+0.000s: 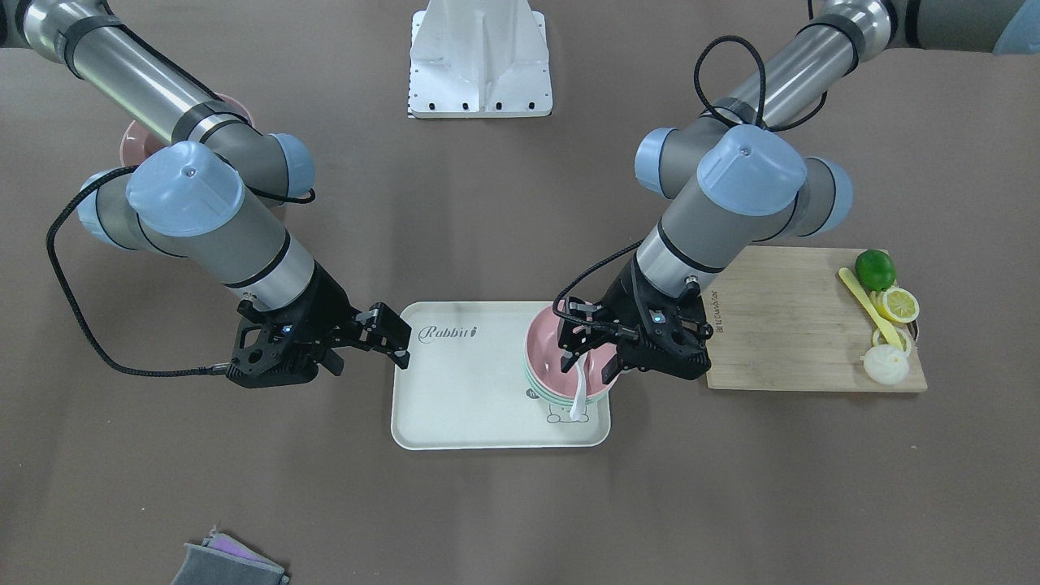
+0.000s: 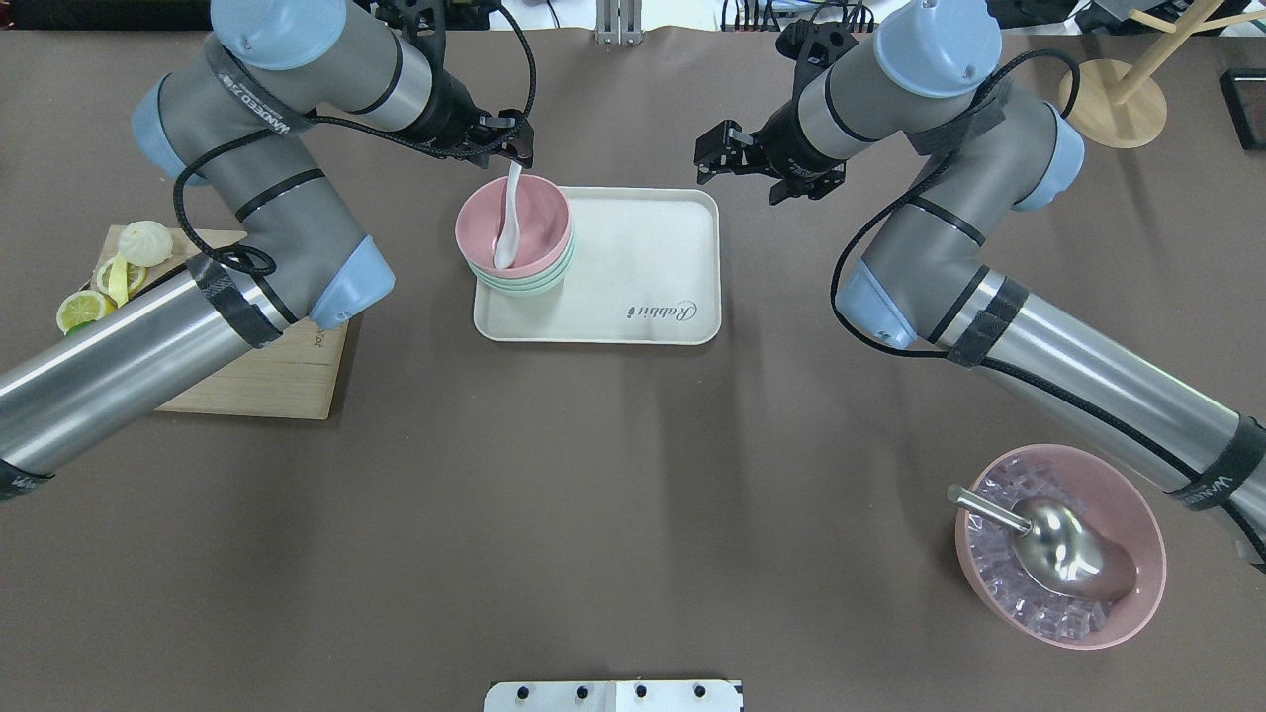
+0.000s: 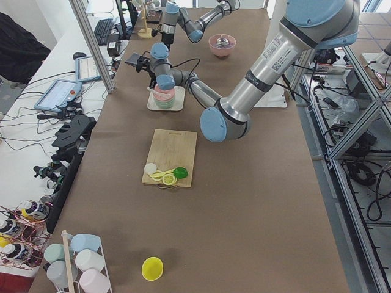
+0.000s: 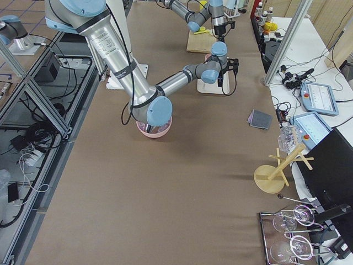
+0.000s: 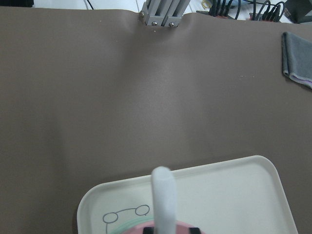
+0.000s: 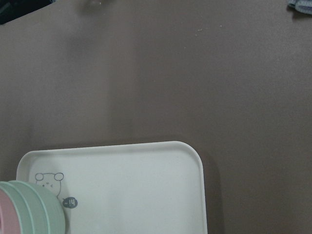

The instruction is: Stack pink bowl on green and place spoon

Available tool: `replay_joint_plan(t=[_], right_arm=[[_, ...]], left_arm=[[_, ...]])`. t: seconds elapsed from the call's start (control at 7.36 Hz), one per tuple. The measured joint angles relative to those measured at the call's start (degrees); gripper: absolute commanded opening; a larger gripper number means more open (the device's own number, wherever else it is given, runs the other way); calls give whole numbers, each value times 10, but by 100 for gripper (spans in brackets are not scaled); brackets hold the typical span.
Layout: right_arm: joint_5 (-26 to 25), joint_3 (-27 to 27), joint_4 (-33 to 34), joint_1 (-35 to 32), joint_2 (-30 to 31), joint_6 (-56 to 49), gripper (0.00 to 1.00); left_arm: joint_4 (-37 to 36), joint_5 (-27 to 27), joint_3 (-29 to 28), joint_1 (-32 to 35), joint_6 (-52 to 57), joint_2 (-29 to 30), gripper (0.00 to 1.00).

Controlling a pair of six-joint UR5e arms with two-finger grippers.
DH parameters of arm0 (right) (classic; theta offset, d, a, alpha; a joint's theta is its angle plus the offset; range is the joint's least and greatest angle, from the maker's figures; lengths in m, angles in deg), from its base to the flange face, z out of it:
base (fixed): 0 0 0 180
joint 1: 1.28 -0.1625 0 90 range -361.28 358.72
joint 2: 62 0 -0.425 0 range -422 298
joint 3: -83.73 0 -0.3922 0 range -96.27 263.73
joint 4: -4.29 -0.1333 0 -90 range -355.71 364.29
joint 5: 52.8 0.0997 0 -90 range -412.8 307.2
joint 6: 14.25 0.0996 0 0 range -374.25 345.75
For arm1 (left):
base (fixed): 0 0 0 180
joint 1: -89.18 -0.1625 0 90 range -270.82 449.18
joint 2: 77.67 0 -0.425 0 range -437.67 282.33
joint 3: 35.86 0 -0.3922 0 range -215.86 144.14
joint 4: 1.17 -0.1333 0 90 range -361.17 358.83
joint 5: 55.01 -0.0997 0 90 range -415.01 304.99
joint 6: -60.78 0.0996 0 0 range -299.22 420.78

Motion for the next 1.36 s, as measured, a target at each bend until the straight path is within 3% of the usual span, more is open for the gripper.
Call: replay_joint_plan(t=[0.27, 0.54, 0.82, 1.09, 1.36], right_arm=[[18, -4, 4, -19, 13, -12, 100], [63, -33, 64, -86, 64, -128, 100], [78, -88, 148, -153, 156, -306, 100], [108, -106, 166, -235, 267, -485, 100], [144, -99, 165, -303, 351, -567, 100]], left_arm=[[-58, 79, 31, 45, 3, -12, 99], [-84, 104, 92, 111, 29, -74, 99], [-148, 108, 124, 181, 158, -127, 99], [-255, 108, 145, 240, 299, -174, 99], [-245, 109, 150, 286, 374, -268, 99]])
